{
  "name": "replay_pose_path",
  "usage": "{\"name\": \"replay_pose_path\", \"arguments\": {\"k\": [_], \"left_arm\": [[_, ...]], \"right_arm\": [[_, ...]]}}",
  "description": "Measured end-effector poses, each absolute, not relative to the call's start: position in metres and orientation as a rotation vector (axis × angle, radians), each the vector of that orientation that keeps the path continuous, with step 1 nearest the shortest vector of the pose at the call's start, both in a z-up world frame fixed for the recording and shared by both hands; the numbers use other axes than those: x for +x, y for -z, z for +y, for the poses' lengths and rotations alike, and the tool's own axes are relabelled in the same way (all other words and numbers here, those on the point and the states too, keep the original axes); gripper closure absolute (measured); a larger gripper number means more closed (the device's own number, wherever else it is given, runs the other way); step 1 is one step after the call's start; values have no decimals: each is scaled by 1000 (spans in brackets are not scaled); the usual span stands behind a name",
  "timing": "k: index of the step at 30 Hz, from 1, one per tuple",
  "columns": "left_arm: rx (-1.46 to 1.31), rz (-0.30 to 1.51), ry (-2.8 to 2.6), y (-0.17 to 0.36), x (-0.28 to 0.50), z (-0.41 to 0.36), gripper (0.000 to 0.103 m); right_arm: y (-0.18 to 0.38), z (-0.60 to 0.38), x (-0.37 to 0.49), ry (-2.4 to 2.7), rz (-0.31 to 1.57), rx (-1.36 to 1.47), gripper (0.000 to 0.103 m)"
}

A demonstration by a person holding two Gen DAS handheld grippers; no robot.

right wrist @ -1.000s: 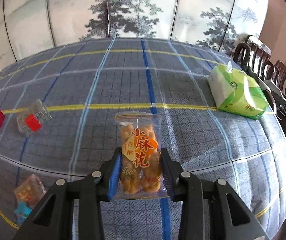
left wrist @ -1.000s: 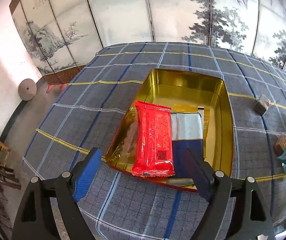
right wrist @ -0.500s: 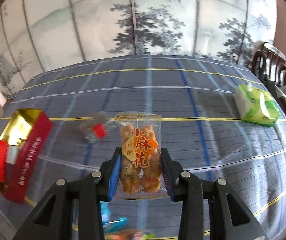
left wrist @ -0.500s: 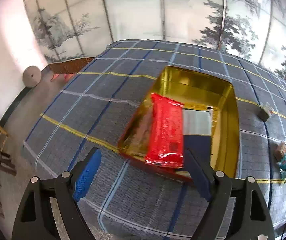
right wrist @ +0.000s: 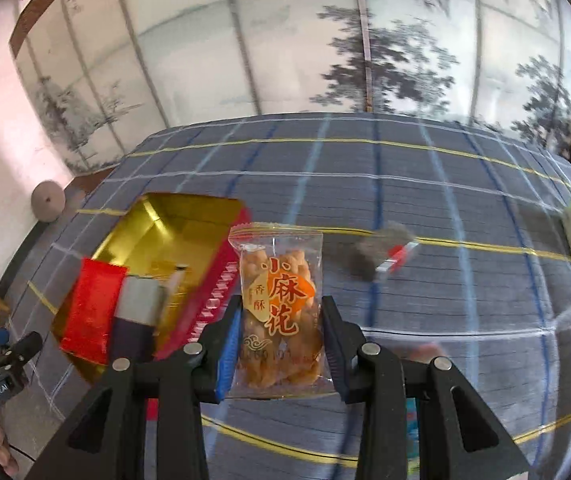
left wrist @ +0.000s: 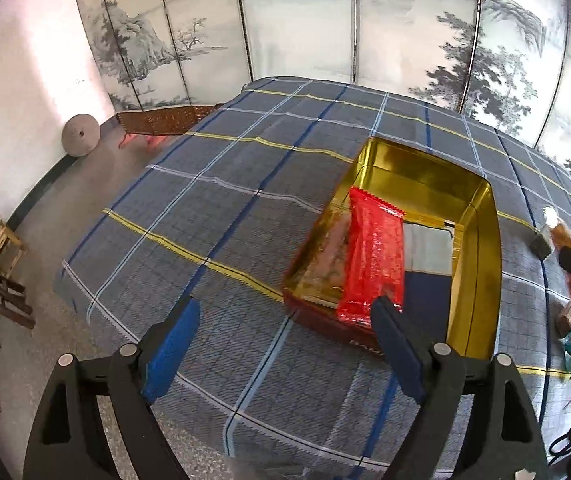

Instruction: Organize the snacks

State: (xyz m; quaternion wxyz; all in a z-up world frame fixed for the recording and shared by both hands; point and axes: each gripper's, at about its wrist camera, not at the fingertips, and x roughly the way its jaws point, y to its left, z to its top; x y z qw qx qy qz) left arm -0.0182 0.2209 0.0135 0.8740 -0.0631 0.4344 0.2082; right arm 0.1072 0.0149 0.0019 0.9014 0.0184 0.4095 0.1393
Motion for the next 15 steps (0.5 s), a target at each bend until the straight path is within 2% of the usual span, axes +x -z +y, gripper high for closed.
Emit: {"name": "replay_pose_path", "arguments": {"k": [15], "left_arm": [[-175,932,-475,-7,-34,249,15]], "right_arm": [[7,115,97,-375,878,-88,65]]}}
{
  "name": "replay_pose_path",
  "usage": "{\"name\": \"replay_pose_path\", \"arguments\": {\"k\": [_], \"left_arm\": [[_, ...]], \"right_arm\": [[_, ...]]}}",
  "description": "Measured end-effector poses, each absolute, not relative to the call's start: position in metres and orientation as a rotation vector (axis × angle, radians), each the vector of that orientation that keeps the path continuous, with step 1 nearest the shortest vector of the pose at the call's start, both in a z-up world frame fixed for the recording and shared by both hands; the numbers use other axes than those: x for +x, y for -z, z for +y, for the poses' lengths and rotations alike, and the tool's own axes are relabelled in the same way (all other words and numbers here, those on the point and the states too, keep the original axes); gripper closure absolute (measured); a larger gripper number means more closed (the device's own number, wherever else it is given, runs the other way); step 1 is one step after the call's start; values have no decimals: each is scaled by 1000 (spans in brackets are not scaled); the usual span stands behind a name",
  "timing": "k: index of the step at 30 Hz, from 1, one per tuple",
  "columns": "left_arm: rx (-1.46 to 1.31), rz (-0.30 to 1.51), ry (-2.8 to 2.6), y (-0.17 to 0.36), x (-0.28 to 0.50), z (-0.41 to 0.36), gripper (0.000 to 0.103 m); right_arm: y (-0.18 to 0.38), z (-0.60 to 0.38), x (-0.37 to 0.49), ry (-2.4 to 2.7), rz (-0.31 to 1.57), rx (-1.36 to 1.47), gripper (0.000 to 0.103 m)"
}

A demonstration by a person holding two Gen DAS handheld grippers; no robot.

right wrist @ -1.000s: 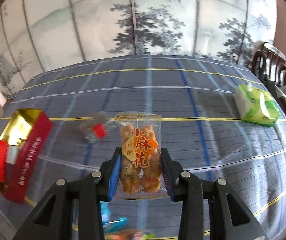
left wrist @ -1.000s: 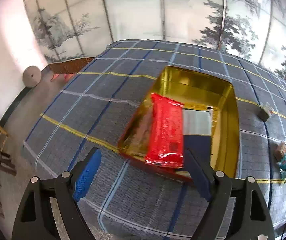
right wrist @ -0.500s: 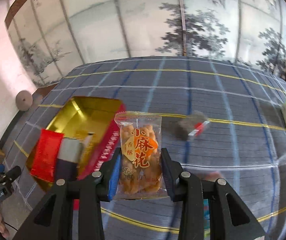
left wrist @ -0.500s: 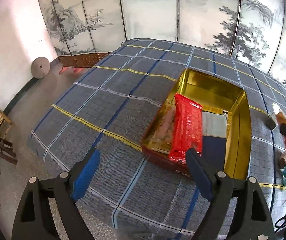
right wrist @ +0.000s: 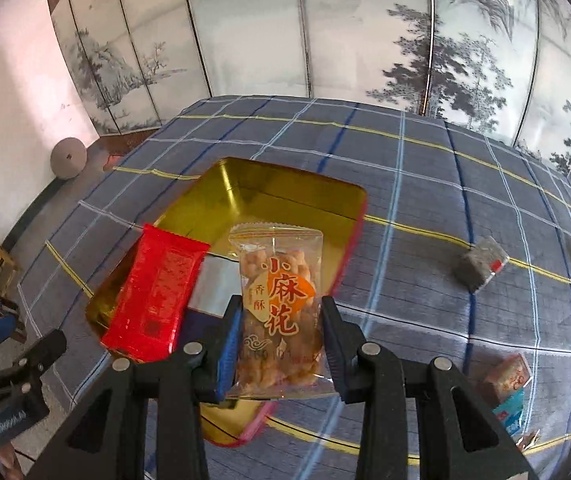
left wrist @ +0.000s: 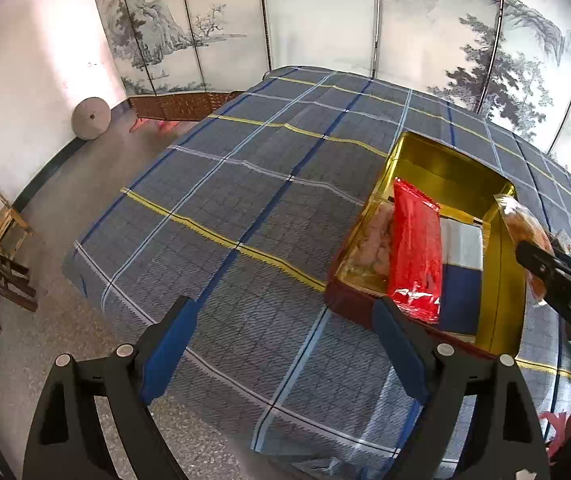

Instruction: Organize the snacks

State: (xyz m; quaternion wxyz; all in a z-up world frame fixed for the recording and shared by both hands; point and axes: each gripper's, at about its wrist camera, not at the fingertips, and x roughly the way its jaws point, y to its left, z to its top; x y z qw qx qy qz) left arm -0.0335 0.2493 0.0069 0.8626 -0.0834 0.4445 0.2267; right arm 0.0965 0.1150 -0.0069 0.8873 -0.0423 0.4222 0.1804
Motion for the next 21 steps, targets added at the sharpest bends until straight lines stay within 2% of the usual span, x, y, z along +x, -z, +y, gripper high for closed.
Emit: {"name": "replay_pose_path", "arguments": {"k": [21], "left_arm": [[-183,948,-505,-4,-46,261,14]], "right_arm": [[41,151,105,-392,935,-128,65]]}}
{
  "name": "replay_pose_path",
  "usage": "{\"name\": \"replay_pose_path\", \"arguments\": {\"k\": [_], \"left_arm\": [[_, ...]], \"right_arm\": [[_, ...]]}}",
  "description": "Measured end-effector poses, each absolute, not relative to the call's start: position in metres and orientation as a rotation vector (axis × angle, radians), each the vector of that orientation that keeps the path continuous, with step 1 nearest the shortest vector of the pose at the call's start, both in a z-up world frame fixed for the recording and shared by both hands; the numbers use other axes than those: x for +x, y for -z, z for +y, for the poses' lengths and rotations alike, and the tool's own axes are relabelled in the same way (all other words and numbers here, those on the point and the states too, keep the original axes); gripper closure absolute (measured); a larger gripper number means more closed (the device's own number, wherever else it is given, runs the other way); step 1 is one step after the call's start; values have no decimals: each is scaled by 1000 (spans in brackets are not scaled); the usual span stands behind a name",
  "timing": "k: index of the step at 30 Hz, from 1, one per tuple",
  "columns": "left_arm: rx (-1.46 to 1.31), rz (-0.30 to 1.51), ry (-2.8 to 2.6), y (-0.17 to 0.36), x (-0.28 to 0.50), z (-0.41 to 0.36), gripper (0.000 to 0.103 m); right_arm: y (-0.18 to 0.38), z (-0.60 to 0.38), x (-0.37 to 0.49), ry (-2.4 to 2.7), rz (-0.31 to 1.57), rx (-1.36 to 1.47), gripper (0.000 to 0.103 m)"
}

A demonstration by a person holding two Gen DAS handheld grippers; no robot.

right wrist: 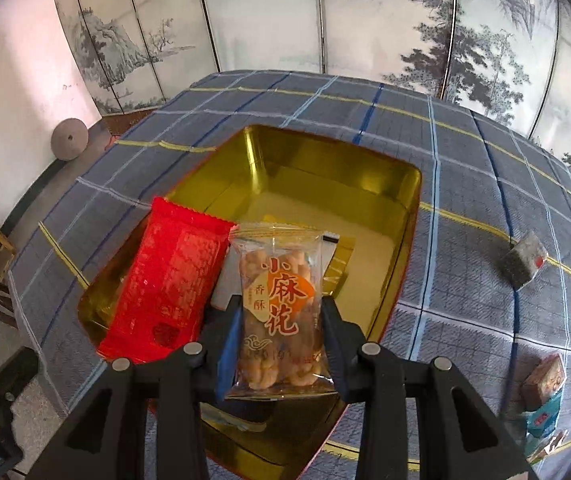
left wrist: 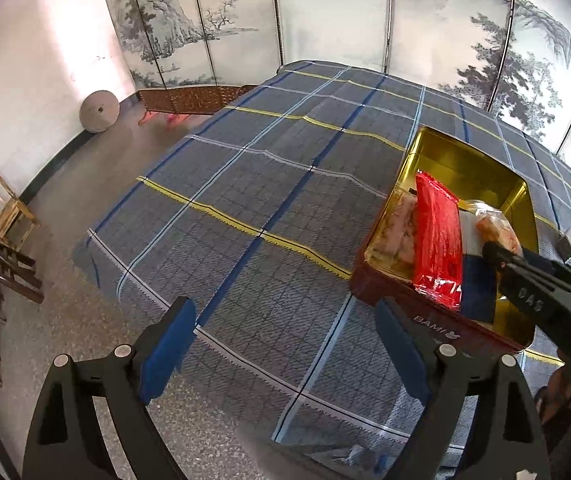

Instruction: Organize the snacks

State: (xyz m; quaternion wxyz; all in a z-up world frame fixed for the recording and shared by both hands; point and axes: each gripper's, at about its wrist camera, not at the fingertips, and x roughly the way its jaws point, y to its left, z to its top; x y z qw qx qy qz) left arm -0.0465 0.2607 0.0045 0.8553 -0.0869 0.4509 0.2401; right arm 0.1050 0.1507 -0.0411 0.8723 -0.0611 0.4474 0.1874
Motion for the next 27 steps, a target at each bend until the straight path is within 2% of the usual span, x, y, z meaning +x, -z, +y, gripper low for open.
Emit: {"name": "replay_pose_path", "arguments": {"k": [16,23,27], "left_arm": [[-185,954,-494,-5,-45,257,14],[-180,958,-485,-4,-45,250,13],[-178,954,-472,-6,-45,242,13]], "right_arm": [[44,155,98,-435,937,-166,64],[33,149,92,-453,913,-154,54],[21,139,87,-468,889,-144,54]]}}
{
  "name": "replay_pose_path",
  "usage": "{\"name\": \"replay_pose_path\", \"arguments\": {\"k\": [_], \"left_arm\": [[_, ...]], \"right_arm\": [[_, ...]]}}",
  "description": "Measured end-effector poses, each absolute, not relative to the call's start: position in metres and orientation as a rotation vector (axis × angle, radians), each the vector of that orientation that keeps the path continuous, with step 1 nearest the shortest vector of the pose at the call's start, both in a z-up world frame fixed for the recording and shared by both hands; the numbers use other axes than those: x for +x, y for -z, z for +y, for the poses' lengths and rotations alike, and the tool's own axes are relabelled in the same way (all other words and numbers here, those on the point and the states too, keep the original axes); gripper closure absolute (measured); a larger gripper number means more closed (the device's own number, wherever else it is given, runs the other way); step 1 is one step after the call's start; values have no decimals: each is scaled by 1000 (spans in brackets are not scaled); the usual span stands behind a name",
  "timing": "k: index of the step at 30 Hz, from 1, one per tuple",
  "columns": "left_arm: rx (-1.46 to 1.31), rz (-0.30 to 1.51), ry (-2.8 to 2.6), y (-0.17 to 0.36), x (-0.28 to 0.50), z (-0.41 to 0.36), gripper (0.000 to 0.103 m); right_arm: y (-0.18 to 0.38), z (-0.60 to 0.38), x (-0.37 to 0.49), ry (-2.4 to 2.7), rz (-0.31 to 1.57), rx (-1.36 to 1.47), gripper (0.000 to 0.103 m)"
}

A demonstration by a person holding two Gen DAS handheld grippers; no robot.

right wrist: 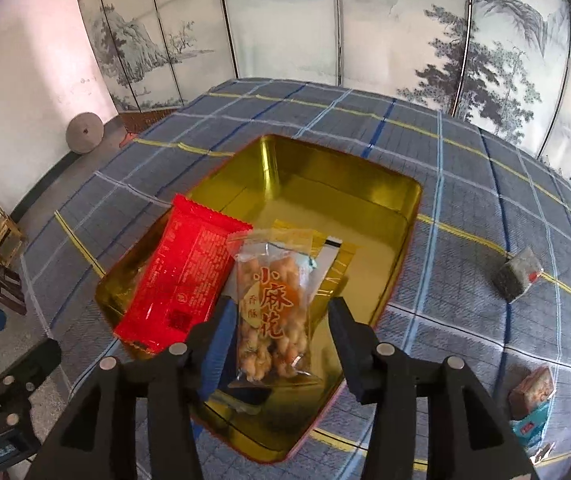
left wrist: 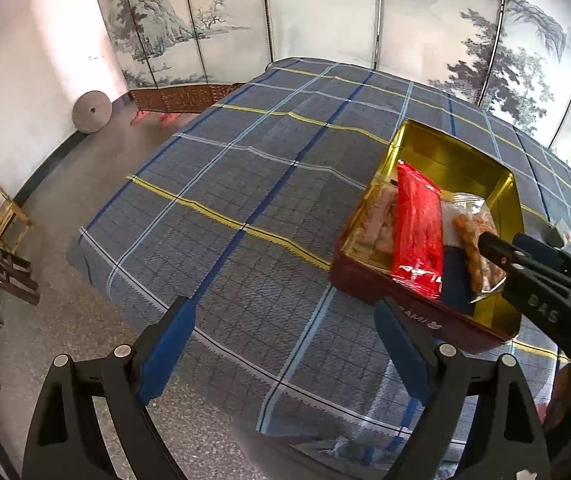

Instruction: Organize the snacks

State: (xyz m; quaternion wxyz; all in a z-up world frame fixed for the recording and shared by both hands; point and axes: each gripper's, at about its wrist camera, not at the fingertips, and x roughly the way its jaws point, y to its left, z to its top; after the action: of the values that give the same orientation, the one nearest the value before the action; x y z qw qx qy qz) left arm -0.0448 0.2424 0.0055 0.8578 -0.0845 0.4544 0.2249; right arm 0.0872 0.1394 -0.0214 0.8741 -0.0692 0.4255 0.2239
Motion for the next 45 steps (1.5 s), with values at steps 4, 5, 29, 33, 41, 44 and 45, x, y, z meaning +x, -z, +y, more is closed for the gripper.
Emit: {"name": "replay_pose_path", "arguments": {"k": [4,5,29,33,41,44,45], "left_arm": [[-158,953,-446,-8,-43,229,13],[-149,950,-435,-9,-42,223,13],[27,982,-162,-3,-5,104,12],[48,990,-152,-1,-4,99,12],[42,1021,-143,0,-5,95,12],[40,1035,-151,1,-6,96,12],[38,1040,-155,2,-6,96,12]], "right_arm": [[10,119,79,-487,865,-127,54],[8,113,78,-490,859,-128,54],[31,-113,21,-305,937,-230,54],[32,-117,33,-434,951,-326,54],[43,-114,63,-683,1053,-493,54],[51,-111,68,-739,1091,-545,54],[53,-110,68,-750,1094,-562,54]]}}
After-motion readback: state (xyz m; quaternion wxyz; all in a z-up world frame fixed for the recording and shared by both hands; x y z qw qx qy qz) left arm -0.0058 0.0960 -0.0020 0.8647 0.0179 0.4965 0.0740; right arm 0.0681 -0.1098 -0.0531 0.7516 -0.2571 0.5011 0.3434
